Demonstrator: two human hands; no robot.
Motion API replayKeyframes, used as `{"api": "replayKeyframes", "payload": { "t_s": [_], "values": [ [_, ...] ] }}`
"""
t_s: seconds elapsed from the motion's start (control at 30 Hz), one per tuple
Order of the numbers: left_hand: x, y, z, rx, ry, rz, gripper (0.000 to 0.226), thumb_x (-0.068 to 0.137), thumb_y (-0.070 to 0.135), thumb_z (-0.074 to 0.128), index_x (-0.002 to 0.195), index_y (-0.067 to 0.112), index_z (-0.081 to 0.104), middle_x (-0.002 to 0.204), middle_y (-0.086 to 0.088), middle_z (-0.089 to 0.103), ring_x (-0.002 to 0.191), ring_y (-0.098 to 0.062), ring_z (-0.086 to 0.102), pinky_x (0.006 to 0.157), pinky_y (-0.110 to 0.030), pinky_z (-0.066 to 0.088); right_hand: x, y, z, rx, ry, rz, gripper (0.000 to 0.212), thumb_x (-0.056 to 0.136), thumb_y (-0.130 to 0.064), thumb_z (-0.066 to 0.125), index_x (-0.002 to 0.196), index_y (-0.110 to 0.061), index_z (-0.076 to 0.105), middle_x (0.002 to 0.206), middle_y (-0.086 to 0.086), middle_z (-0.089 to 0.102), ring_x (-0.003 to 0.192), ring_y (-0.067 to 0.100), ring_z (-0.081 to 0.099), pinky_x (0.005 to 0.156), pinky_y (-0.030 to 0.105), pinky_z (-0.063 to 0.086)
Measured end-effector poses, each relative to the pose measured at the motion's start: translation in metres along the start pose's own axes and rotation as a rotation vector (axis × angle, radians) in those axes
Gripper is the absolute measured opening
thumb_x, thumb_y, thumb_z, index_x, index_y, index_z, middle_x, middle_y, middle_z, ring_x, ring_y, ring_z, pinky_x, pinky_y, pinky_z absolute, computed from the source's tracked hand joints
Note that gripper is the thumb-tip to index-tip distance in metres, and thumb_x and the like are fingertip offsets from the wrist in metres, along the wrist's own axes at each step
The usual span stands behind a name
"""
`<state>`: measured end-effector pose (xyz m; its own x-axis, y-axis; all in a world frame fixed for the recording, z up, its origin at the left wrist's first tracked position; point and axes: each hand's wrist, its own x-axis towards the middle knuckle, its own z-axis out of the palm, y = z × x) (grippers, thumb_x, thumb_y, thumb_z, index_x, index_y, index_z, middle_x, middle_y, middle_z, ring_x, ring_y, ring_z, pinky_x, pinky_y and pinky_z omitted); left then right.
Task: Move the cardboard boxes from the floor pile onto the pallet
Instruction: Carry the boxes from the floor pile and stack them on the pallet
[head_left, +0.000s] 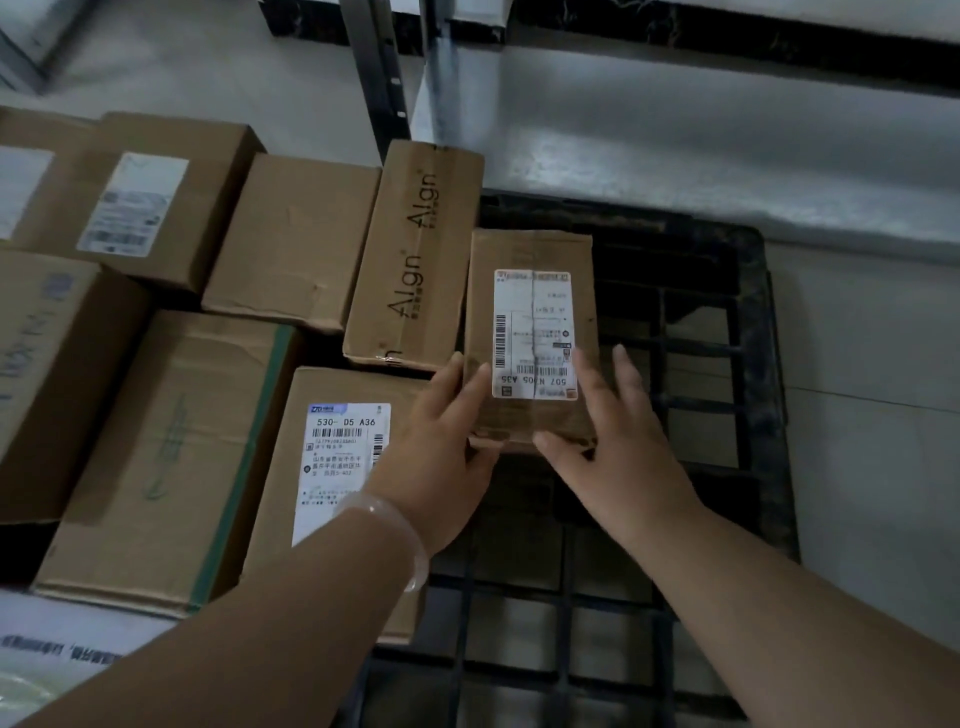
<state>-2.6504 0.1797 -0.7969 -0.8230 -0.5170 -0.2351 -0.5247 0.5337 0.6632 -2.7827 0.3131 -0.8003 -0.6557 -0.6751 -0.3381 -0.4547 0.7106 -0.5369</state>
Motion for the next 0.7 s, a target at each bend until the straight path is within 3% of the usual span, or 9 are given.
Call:
{"api": "replayKeyframes", "payload": {
  "t_s": [0.13,0.27,0.5,0.7],
  "values": [
    [-0.023,-0.007,-0.002,0.383,-0.118,0.125,0.083,0.094,0.053,0.045,0.144,0.042,-0.022,0.153,0.020,-0.031,0.144,-0.006,-0.025,0.118,-0.032,-0.005,-0.043,0.010,0.007,-0.307,-0.040,-0.156,0.090,0.090,-0.063,0.035,0.145,-0.044,-0.033,0.155,-0.013,-0.039,0.144,0.007,-0.032,0.118,0.034,-0.004],
    [-0.014,-0.013,-0.007,0.600,-0.197,0.105,0.080,0.093,0.065,0.028,0.141,0.038,-0.031,0.148,0.014,-0.043,0.138,-0.014,-0.040,0.112,-0.041,-0.024,-0.045,0.008,0.014,-0.400,-0.100,-0.156,0.094,0.094,-0.062,0.035,0.134,-0.039,-0.046,0.147,-0.011,-0.050,0.136,0.007,-0.044,0.114,0.033,-0.019],
    [0.038,-0.013,-0.017,0.675,-0.176,-0.005,0.083,0.093,0.064,0.032,0.148,0.035,-0.024,0.153,0.014,-0.035,0.145,-0.015,-0.027,0.118,-0.049,-0.011,0.003,-0.012,0.007,-0.398,-0.077,-0.170,0.088,0.097,-0.056,0.042,0.152,-0.032,-0.021,0.158,-0.006,-0.035,0.145,0.012,-0.029,0.120,0.036,-0.010],
    [0.062,-0.018,-0.024,0.725,-0.201,-0.001,0.085,0.092,0.065,0.032,0.146,0.038,-0.027,0.155,0.015,-0.033,0.148,-0.016,-0.020,0.117,-0.050,-0.008,0.026,-0.021,0.002,-0.420,-0.102,-0.149,0.095,0.094,-0.056,0.049,0.153,-0.029,-0.021,0.158,-0.004,-0.035,0.146,0.015,-0.028,0.113,0.035,-0.012]
  ]
}}
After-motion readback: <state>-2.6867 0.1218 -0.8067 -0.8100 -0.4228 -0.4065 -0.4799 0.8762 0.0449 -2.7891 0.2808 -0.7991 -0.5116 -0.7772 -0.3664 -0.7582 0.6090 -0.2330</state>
